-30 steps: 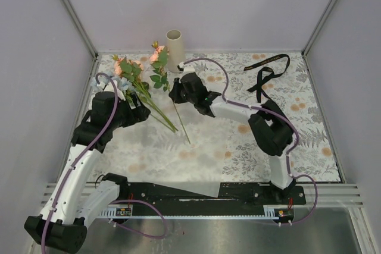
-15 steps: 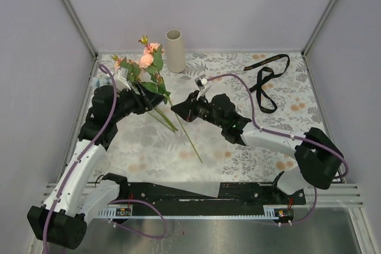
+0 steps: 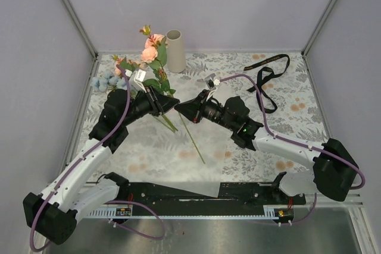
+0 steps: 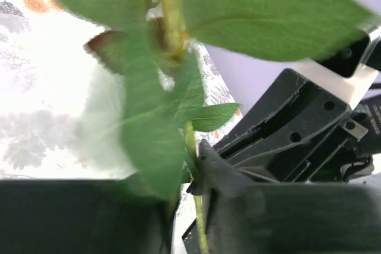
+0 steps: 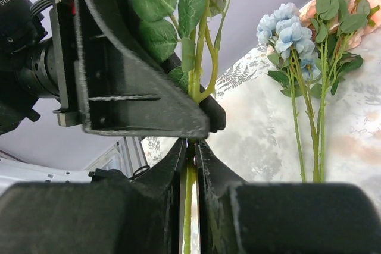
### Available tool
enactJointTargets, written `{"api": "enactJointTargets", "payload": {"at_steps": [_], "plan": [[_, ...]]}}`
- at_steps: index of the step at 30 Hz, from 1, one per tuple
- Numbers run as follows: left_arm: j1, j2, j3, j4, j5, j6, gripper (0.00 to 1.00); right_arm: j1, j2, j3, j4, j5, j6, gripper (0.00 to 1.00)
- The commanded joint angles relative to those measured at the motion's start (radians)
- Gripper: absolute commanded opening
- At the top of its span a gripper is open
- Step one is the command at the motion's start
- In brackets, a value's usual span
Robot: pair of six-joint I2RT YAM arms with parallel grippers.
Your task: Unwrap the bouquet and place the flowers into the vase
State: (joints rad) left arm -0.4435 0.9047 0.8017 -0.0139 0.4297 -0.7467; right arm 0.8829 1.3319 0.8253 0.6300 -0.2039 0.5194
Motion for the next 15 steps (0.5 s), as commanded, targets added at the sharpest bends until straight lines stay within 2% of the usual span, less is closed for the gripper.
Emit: {"api": "enactJointTargets", "payload": {"at_steps": [1,2,4,6,8,9,11,15], "plan": [[-0.021,-0.006,0.01,0.071,-0.04,0.023,0.11,0.002,-0.037,-0.006,0.027,0.0,-0.007,0.0],[-0.026,0.003,0.023,0.065,-0.043,0.032,0.01,0.002,-0.039,-0.008,0.017,0.004,-0.009,0.03],[-0.037,0.031,0.068,0.04,-0.058,0.056,0.0,0.002,-0.054,-0.011,-0.01,0.02,-0.002,0.15],[-0.043,0.057,0.112,0.023,-0.075,0.085,0.0,0.002,-0.083,-0.011,-0.059,0.046,0.002,0.36],[-0.049,0.08,0.164,-0.009,-0.117,0.119,0.0,0.002,-0.123,-0.012,-0.131,0.057,-0.007,0.51],[-0.053,0.085,0.192,-0.017,-0.153,0.133,0.0,0.002,-0.147,-0.021,-0.166,0.06,-0.037,0.63],[-0.055,0.1,0.241,-0.034,-0.219,0.168,0.0,0.002,-0.201,-0.067,-0.214,0.116,-0.113,0.78],[-0.054,0.173,0.356,-0.049,-0.362,0.302,0.0,0.002,-0.365,-0.135,-0.367,0.309,-0.232,0.94]]}}
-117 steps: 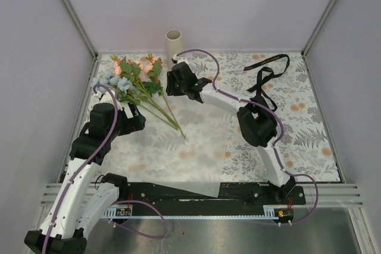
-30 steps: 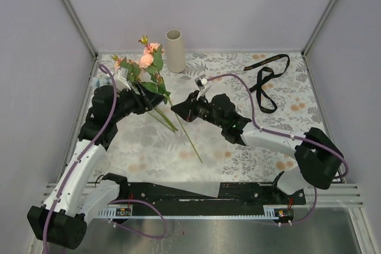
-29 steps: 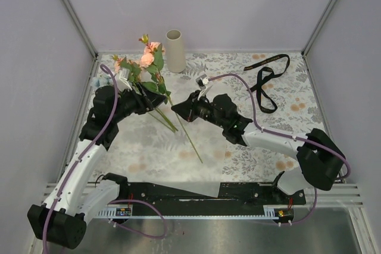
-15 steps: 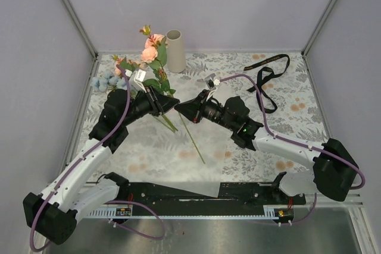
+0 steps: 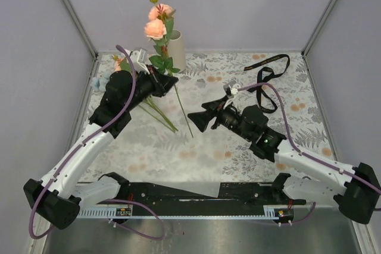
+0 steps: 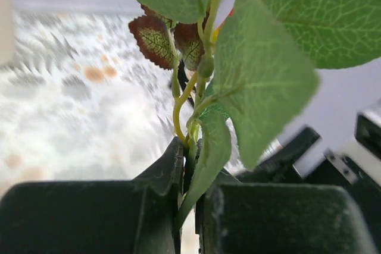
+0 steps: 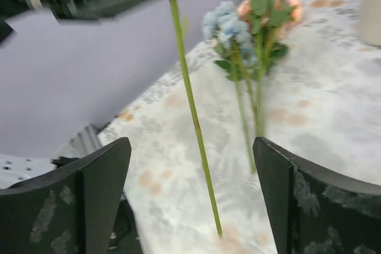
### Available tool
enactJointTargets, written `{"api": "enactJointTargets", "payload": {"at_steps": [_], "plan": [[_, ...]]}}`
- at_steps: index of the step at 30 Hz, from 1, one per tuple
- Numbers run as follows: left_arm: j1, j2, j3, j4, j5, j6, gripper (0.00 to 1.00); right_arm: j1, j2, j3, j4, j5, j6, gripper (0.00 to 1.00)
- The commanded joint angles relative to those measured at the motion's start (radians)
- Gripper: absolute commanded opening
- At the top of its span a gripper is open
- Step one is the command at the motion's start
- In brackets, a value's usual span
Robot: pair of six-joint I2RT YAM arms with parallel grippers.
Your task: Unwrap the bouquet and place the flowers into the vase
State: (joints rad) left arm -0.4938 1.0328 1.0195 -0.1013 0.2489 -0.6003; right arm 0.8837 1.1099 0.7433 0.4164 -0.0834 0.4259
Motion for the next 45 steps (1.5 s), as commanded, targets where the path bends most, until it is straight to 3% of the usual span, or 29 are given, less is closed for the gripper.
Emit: {"api": "enactJointTargets", "payload": {"at_steps": [1,6,11,14,25,33,45], "plan": [[-0.005,0.067,0.166,0.051,-0.213,0.212,0.0,0.001,-0.183,-0.073,-0.172,0.215,-0.148,1.0],[-0.005,0.193,0.319,0.142,-0.353,0.382,0.0,0.001,-0.327,-0.153,-0.247,0.319,-0.107,1.0],[0.011,0.323,0.369,0.351,-0.588,0.488,0.0,0.001,-0.32,-0.196,-0.261,0.311,-0.024,0.99],[0.044,0.416,0.44,0.448,-0.539,0.498,0.0,0.001,-0.315,-0.197,-0.297,0.306,-0.003,0.99],[0.073,0.76,0.956,0.394,-0.485,0.585,0.0,0.001,-0.308,-0.142,-0.321,0.309,-0.049,0.99],[0.123,0.886,1.028,0.462,-0.441,0.605,0.0,0.001,-0.148,-0.047,-0.289,0.286,-0.079,0.99],[0.15,1.113,1.076,0.456,-0.361,0.516,0.0,0.003,-0.114,-0.01,-0.292,0.292,-0.142,0.99]]}}
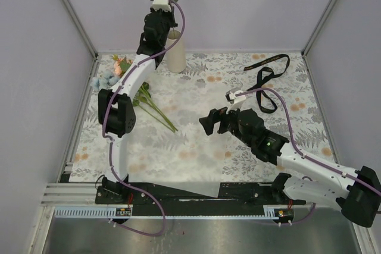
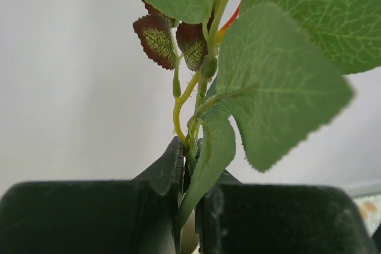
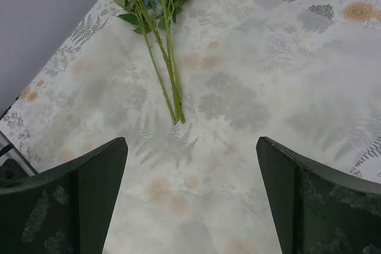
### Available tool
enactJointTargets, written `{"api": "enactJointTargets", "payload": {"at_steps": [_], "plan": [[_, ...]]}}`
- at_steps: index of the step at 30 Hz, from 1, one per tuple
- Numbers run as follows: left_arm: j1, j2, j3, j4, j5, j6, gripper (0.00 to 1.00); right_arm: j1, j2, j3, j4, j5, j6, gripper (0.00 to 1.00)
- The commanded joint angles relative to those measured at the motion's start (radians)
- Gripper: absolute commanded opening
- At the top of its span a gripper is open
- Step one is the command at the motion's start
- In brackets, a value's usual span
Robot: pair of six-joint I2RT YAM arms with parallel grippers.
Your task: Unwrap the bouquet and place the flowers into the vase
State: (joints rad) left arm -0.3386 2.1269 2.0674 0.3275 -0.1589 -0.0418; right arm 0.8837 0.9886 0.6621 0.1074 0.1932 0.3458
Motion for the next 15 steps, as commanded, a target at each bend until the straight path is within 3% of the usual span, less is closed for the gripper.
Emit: {"api": "enactJointTargets", "payload": {"at_steps": [1,3,5,8,10,15], "plan": [[-0.004,0.022,0.023,0.018,0.044,-0.047,0.0,0.001,0.008,0.074,0.012,0.015,-0.067,1.0],[-0.004,0.027,0.026,-0.016,0.035,-0.053,0.04,0.0,0.013,0.076,0.017,-0.018,-0.051,0.99],[0.001,0.024,0.023,-0.051,0.045,-0.061,0.16,0.001,0.025,0.08,0.014,-0.049,-0.009,0.99],[0.001,-0.004,-0.039,-0.079,0.064,-0.075,0.46,0.003,0.039,0.079,0.015,-0.066,0.047,0.99],[0.003,-0.042,-0.102,-0.081,0.065,-0.076,0.61,0.001,0.045,0.08,0.014,-0.075,0.062,0.99],[0.003,-0.122,-0.165,-0.175,0.076,-0.056,0.82,0.001,0.073,0.106,-0.005,-0.086,0.1,0.98]]}}
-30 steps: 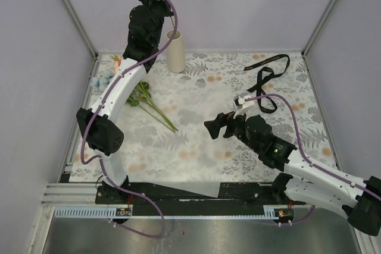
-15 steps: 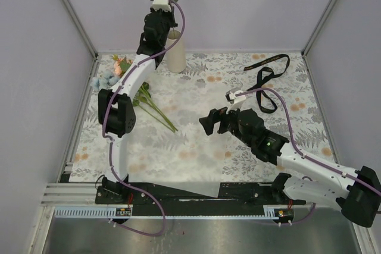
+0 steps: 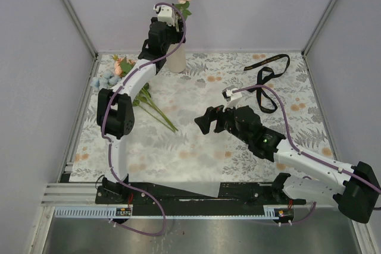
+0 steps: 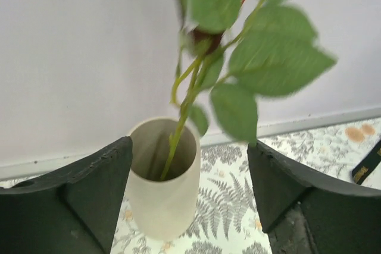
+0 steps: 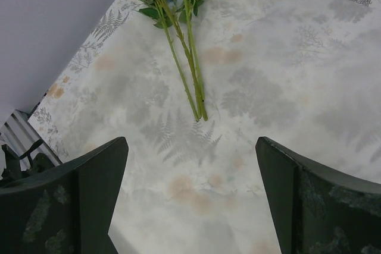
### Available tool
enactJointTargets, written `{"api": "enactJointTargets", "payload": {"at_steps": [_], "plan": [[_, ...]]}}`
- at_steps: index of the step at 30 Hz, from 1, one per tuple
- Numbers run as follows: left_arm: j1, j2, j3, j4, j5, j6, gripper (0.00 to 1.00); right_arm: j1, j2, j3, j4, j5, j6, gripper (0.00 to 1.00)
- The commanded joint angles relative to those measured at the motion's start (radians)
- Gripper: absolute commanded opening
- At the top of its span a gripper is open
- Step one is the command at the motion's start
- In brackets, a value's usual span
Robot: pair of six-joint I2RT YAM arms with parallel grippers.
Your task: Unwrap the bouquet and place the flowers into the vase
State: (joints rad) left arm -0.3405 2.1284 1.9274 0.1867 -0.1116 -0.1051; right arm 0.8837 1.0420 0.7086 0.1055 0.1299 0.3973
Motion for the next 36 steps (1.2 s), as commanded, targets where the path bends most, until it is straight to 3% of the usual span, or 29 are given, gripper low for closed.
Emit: {"api": "enactJointTargets", "payload": {"at_steps": [1,8,14,18,22,30,36], "plan": [[0.005,-0.143,-0.033,-0.059,0.027,-0.001,0.84,0.001,0.035,0.071,-0.013,-0.029,0.06,0.98],[0.005,-0.336,-0.148,-0.22,0.036,-0.044,0.99,0.001,0.102,0.084,-0.023,-0.003,0.124,0.95],[0.005,-0.565,-0.306,-0.396,0.073,-0.123,0.99,0.001,0.21,0.164,-0.029,-0.019,0.084,0.85],[0.008,-0.714,-0.373,-0.626,-0.008,-0.203,0.99,0.001,0.337,0.224,0.002,-0.024,0.084,0.55],[0.009,-0.869,-0.516,-0.777,0.023,-0.215,0.99,0.001,0.479,0.322,-0.006,-0.006,0.06,0.51],[0.009,-1.249,-0.98,-0.777,0.038,-0.242,0.99,0.0,0.772,0.52,0.062,-0.035,-0.041,0.4],[0.009,-1.41,-1.146,-0.802,0.012,-0.243,0.99,-0.005,0.932,0.667,0.06,-0.088,-0.101,0.41]]}}
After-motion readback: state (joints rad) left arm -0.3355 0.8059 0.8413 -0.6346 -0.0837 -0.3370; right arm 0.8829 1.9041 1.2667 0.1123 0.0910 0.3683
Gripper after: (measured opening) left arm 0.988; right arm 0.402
